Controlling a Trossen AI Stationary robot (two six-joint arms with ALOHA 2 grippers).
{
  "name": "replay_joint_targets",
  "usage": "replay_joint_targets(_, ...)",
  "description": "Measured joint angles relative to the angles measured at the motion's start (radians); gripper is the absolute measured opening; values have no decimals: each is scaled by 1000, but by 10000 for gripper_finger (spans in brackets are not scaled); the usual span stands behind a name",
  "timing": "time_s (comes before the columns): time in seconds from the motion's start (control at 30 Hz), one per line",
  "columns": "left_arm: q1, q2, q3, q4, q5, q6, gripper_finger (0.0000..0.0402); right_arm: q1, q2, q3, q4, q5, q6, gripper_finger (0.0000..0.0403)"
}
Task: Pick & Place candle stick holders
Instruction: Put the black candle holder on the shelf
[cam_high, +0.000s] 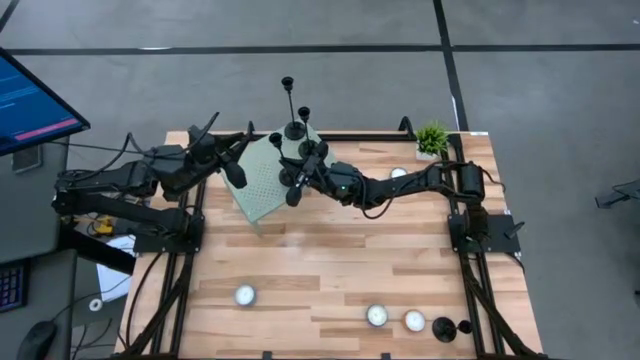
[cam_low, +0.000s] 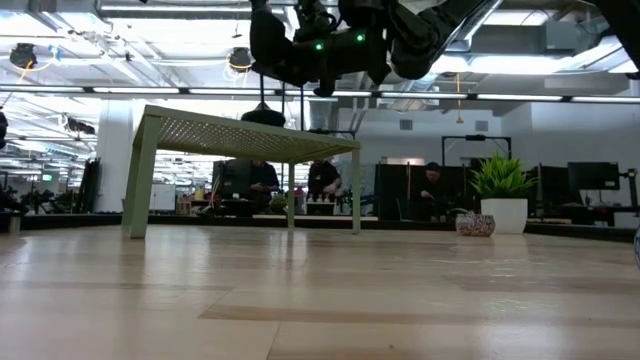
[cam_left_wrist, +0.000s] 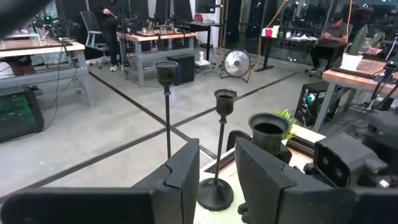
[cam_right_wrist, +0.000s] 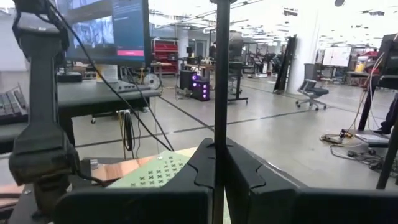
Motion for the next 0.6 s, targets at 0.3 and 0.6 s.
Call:
replay_joint_targets(0.3,0,1,0,-8,9,0,104,-1,0,0,-27,0,-3,21)
replay_joint_targets(0.6,0,14,1,-12,41,0,108,-10,-1,0,-80,-2,4,37)
